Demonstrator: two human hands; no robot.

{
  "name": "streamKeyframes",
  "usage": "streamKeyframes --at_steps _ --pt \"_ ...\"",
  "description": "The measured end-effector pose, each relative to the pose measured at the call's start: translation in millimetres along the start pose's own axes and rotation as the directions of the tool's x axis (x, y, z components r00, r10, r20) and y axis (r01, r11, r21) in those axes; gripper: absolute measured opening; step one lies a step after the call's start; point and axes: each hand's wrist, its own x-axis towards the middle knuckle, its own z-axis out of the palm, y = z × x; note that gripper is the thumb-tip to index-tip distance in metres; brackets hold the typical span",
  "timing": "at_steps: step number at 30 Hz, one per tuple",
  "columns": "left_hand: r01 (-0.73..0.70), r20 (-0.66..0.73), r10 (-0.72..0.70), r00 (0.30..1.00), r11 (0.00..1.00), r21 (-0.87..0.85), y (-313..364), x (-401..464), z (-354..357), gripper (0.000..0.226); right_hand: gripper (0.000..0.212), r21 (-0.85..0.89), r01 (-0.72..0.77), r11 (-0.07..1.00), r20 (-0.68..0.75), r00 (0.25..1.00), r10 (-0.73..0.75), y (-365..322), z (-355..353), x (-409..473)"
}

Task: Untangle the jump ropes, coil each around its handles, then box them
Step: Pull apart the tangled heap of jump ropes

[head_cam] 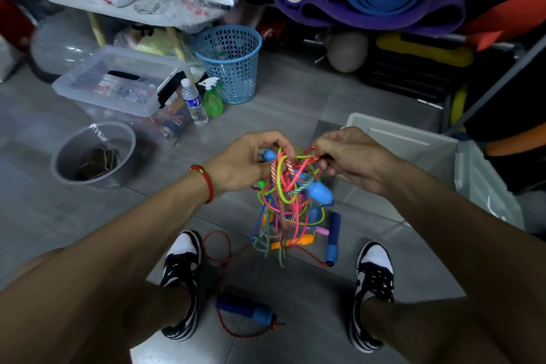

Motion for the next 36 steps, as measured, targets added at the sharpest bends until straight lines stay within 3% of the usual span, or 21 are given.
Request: streamKeyframes --at_steps 4,9,13,15,18,20,22,24,26,32,34,36 --pt "0.078 0.045 -0.077 0.996 0.997 -0.011 4.3 -2.4 -4.2 0.029 0.016 -0.054 0.027 0.998 -0.015 1.0 -0.028 -2.6 -8.0 0.0" --pt "0.113 0.022 -0.114 0.993 0.991 0.068 2.9 -1.0 -3.5 0.031 0.015 0.27 -0.078 0.96 0.034 0.997 0.071 -1.1 -8.2 -1.3" --pt "0.114 0.001 -0.115 0.993 0.987 0.112 0.4 -1.5 -1.3 0.028 0.017 0.34 -0.093 0.936 0.025 0.996 0.09 -2.5 -6.7 -2.5" --pt "0.11 -0.006 -0.111 0.994 0.984 0.141 0.3 0.1 2.2 0.028 0.015 0.297 -0.076 0.952 0.038 0.997 0.067 -1.3 -4.4 -2.4" --pt "0.137 -0.043 -0.132 0.99 0.978 0.156 1.8 6.1 8.5 0.024 0.012 -0.013 0.046 0.999 0.027 0.999 -0.045 -0.1 1.0 -4.1" --pt "0.18 -0.077 -0.171 0.982 0.975 0.129 1.8 8.7 13.5 0.015 0.015 -0.19 0.159 0.969 0.036 0.987 -0.155 -1.7 2.3 -6.5" --pt "0.182 -0.097 -0.165 0.981 0.961 0.206 0.1 7.8 17.7 0.018 0.02 -0.295 0.27 0.916 0.06 0.963 -0.264 -4.3 1.3 -9.2" --pt "0.174 -0.081 -0.157 0.984 0.939 0.297 -1.3 6.4 20.6 0.027 0.02 -0.301 0.346 0.888 0.096 0.938 -0.333 -7.6 -0.2 -13.2" --pt "0.192 -0.024 -0.192 0.981 0.946 0.261 0.7 6.6 21.6 0.031 0.016 -0.218 0.383 0.897 0.122 0.923 -0.365 -9.5 -1.5 -17.5" --pt "0.276 0.157 -0.311 0.937 0.939 0.206 5.6 10.8 19.6 0.023 0.012 0.009 0.317 0.948 0.158 0.936 -0.315 -4.3 -8.0 -17.4" --pt "0.288 0.12 -0.312 0.943 0.941 0.18 3.3 14.2 17.5 0.015 0.012 0.005 0.283 0.959 0.135 0.95 -0.281 -4.4 -9.7 -16.1" --pt "0.303 0.037 -0.308 0.951 0.948 0.091 1.3 17.4 15.8 0.014 0.011 -0.165 0.263 0.951 0.092 0.964 -0.251 -4.1 -10.7 -15.1"
